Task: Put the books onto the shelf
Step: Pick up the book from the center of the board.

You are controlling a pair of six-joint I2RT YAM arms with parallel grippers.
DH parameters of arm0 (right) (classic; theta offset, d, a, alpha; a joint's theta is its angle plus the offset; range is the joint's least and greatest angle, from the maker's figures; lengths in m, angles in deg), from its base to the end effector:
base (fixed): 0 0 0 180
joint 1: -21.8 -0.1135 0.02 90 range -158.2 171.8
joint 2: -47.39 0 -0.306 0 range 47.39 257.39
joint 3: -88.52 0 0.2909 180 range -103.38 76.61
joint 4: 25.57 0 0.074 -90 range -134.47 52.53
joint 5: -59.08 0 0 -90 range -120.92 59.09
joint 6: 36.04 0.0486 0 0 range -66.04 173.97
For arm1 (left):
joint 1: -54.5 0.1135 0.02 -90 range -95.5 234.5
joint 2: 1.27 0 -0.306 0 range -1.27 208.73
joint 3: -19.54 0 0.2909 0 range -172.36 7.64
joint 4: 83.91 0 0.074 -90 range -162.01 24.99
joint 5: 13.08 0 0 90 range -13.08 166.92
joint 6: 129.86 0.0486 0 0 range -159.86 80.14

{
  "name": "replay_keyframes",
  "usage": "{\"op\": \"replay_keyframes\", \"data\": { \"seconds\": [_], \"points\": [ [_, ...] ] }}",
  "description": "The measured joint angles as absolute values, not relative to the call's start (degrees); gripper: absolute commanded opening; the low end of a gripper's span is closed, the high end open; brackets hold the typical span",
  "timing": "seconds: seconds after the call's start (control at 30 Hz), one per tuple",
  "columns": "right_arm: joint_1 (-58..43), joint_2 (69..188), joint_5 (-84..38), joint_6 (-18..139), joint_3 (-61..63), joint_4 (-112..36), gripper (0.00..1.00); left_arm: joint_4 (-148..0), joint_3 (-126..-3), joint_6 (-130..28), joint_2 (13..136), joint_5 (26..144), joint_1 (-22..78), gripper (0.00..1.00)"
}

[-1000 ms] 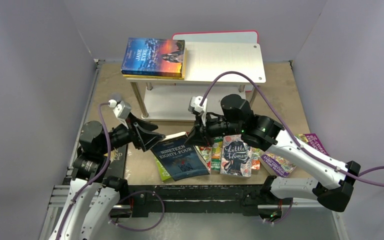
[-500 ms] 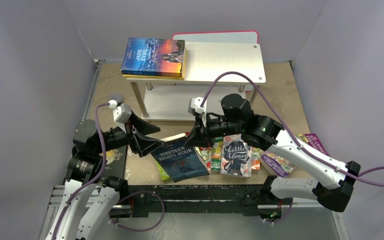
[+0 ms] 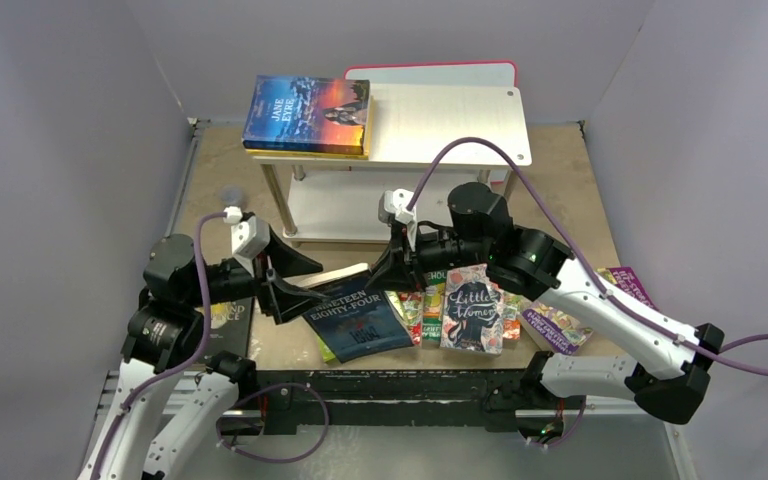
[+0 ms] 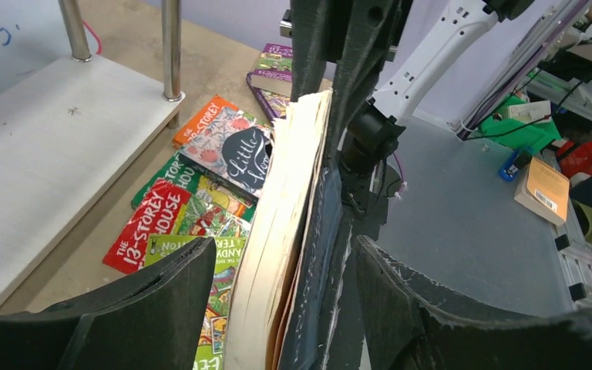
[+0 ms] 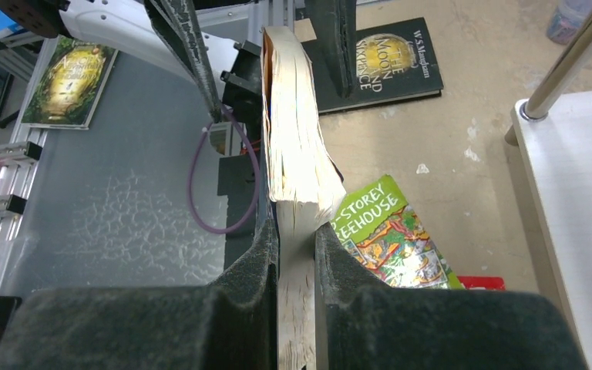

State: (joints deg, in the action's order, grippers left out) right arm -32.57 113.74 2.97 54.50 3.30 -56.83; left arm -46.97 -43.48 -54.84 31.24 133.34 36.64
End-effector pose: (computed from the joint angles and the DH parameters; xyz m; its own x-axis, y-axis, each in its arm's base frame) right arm 0.1435 0.2468 0.4633 -0.1343 -0.1740 -0.9755 -0.9908 0.0426 0.1288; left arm 0.0950 -0.0731 0.4143 -0.3505 -0.0373 -0.9358 0.8975 0.2722 -0.3470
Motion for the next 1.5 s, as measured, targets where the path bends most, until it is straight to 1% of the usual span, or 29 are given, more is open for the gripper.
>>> {"op": "replay_keyframes", "data": {
  "seconds": [0.03,0.3,0.4,0.47,0.6,0.67,0.7,0.77,0.93,1.0,1.13,1.17,1.23,1.27,1.3,1.37,1.5],
  "points": [
    [-32.55,113.72,3.32,54.48,3.27,-56.59,0.00,-46.91,-43.72,-54.36,30.89,133.54,36.46,0.65],
    [-32.57,112.62,6.30,54.33,3.16,-55.32,0.00,-43.93,-46.54,-53.73,34.10,134.09,35.98,0.53],
    [-32.55,112.58,6.43,54.30,2.79,-55.10,0.00,-43.23,-47.59,-53.71,34.47,134.74,35.76,0.50],
    [-32.52,112.58,6.60,54.26,2.66,-54.75,0.00,-43.04,-47.67,-53.73,34.17,135.09,35.52,0.50],
    [-32.52,112.58,7.45,54.06,2.47,-54.31,0.00,-42.14,-47.94,-53.57,33.60,135.70,35.06,0.53],
    [-32.52,112.62,7.67,53.60,2.03,-54.34,0.00,-40.22,-48.90,-52.13,33.56,135.62,34.86,0.52],
    [-32.52,112.65,7.70,53.36,1.70,-54.34,0.00,-39.39,-49.44,-51.30,33.45,135.42,34.80,0.50],
    [-32.52,112.67,7.74,52.95,0.98,-54.23,0.00,-37.90,-50.27,-49.75,33.03,134.98,34.69,0.42],
    [-32.52,112.67,7.87,52.45,0.35,-53.29,0.00,-35.34,-51.80,-47.08,32.37,134.59,34.08,0.14],
    [-32.52,112.67,7.85,52.36,0.35,-53.22,0.00,-34.73,-52.00,-46.40,32.40,134.54,34.06,0.01],
    [-32.52,112.67,7.85,51.92,0.35,-53.02,0.00,-33.57,-52.98,-45.40,32.88,134.37,34.06,0.00],
    [-32.52,112.67,7.83,51.79,0.35,-52.96,0.12,-33.20,-53.36,-45.07,33.05,134.28,34.06,0.00],
    [-32.55,112.60,7.59,51.66,0.37,-52.52,0.48,-32.72,-54.16,-44.72,33.38,133.63,34.06,0.00],
    [-32.55,112.54,7.32,51.75,0.45,-52.13,0.60,-32.61,-54.54,-44.74,33.51,133.17,34.06,0.00],
    [-32.55,112.43,6.69,52.12,0.52,-51.63,0.68,-32.50,-54.95,-45.07,33.71,132.29,33.97,0.00],
    [-32.55,111.73,5.07,52.69,0.83,-50.49,0.77,-32.50,-55.39,-46.43,33.88,129.39,33.75,0.00],
    [-32.55,108.43,-0.79,54.39,2.49,-48.83,0.81,-36.17,-55.48,-52.44,34.78,120.69,33.75,0.00]
  ]
}}
